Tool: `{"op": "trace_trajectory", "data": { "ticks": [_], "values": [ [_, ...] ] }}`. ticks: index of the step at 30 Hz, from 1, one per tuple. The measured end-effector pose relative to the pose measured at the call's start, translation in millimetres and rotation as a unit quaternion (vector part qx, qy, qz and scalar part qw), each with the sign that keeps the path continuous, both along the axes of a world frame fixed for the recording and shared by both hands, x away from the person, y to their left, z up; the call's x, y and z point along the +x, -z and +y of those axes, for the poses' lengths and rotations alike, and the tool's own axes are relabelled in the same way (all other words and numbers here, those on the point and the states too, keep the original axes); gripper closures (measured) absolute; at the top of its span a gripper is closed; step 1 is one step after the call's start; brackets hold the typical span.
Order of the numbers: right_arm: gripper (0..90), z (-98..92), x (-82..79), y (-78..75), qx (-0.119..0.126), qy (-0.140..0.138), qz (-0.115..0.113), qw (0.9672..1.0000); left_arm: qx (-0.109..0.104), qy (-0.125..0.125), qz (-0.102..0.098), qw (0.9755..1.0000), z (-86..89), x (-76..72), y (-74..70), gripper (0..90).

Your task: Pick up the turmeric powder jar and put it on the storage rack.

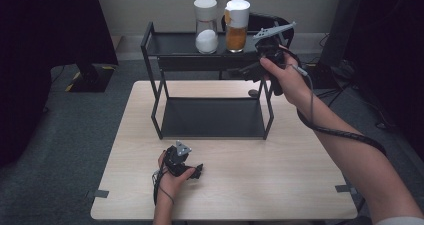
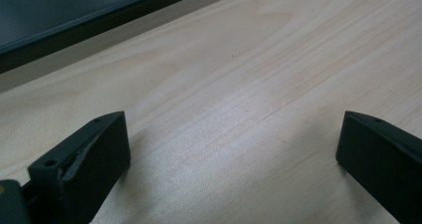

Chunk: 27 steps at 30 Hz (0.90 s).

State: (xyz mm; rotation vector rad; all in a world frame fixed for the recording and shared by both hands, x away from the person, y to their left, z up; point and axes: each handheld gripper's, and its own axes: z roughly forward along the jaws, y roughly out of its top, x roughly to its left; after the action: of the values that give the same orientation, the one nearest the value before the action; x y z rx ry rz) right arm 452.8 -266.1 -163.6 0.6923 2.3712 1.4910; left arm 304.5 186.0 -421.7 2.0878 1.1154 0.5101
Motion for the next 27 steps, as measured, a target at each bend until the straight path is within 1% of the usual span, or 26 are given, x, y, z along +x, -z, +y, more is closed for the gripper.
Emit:
{"op": "trace_trajectory", "data": {
  "ticks": [12,18,27],
  "values": [
    [1.3,1.1,-2.8,25.1,-0.001,-0.009,0.009,0.9999,-0.001,0.000,-0.001,1.0000,0.0,-0.2,0.5,0.0],
    [1.4,0.3,-4.1,37.2,0.006,-0.012,0.014,0.9998,-0.001,0.000,-0.001,1.0000,0.0,-0.2,0.5,0.0],
    [1.5,0.2,-5.3,54.2,0.005,-0.015,0.020,0.9997,-0.001,0.000,-0.001,1.0000,-0.1,-0.2,0.4,0.0]
  ]
}}
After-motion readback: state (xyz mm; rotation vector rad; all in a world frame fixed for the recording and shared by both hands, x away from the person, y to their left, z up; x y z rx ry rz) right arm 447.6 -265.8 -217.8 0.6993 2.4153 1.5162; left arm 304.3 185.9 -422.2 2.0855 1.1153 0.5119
